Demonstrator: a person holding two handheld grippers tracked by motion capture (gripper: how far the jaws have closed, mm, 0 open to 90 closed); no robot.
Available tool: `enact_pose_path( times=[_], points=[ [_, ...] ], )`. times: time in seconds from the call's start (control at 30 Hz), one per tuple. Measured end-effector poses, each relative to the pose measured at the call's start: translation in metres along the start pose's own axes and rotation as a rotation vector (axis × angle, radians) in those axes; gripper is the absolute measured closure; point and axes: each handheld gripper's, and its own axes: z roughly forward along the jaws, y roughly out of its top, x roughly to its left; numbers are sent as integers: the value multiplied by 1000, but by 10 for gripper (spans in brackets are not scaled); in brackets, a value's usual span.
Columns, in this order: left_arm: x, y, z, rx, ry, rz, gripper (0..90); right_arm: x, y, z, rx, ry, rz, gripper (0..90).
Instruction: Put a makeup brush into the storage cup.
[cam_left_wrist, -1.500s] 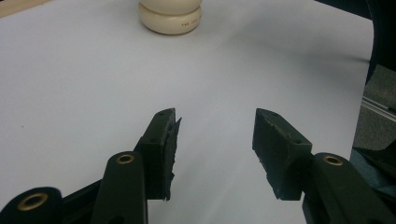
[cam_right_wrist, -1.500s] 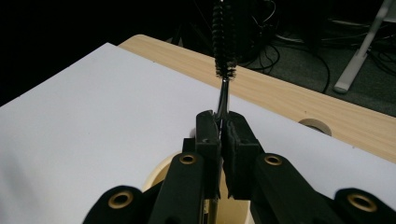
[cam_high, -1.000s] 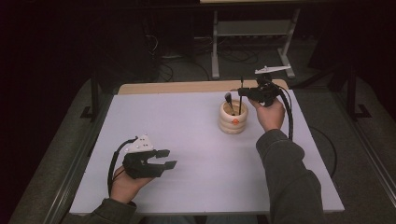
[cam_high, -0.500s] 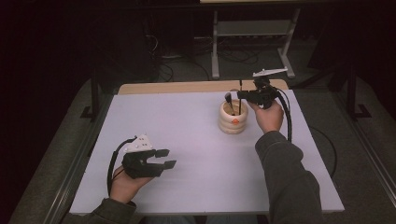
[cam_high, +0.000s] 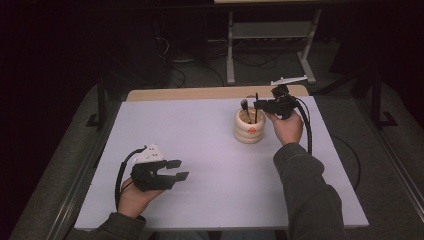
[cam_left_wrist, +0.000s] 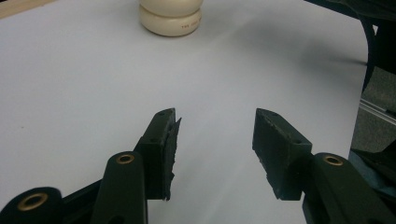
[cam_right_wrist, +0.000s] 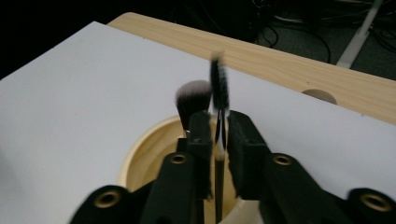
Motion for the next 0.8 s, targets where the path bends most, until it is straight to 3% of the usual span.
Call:
enact_pose_path(
  times=[0.47, 0.8],
  points=[
    [2, 0, 0, 2, 6, -9, 473, -2, -8, -11, -17, -13, -2, 591],
    [4, 0, 1, 4, 9, -20, 452, 4, -9, -20, -31, 17, -23, 494]
  ],
)
